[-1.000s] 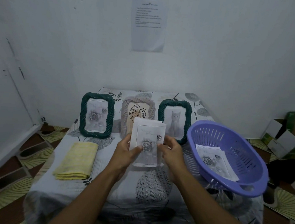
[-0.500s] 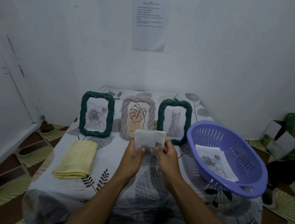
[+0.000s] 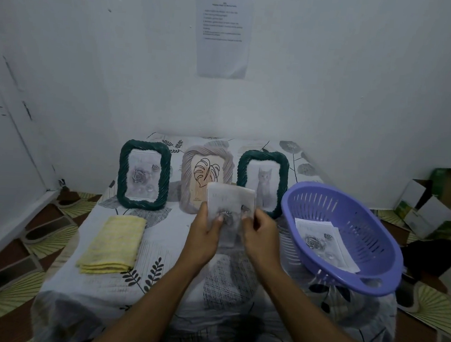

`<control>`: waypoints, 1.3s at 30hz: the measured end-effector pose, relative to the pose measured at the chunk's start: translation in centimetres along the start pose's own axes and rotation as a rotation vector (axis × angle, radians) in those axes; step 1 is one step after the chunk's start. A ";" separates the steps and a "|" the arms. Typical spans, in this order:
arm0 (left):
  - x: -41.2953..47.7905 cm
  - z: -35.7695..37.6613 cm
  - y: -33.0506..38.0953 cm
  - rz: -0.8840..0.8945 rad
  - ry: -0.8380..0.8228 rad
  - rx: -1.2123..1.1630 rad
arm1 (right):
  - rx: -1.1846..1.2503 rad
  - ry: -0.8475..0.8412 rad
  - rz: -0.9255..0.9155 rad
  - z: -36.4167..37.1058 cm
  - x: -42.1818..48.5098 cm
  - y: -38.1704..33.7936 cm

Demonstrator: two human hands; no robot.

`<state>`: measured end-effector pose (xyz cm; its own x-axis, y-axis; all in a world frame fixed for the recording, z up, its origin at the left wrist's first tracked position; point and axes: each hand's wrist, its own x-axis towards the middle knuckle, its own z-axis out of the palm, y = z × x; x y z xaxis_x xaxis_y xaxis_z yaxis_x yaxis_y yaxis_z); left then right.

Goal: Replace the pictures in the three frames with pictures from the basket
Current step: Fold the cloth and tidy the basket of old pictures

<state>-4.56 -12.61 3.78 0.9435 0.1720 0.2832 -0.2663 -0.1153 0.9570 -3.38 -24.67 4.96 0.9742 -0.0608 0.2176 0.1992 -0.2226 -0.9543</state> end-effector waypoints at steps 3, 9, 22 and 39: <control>1.4 1.3 2.5 0.016 -0.061 -0.041 | -0.117 0.093 -0.114 -3.5 2.3 -2.6; 1.8 7.0 3.2 -0.174 -0.200 0.055 | -0.259 0.218 0.085 -14.9 7.7 -1.1; 0.7 12.1 2.0 -0.442 -0.241 -0.188 | -0.641 0.057 0.535 -17.9 10.1 5.8; -0.1 12.9 1.6 -0.437 -0.176 -0.248 | -0.657 0.100 0.565 -17.8 10.3 5.7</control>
<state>-2.53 -25.42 4.50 0.9900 -0.0167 -0.1402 0.1410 0.1687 0.9755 5.85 -43.85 5.43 0.8885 -0.4096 -0.2068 -0.4429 -0.6477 -0.6199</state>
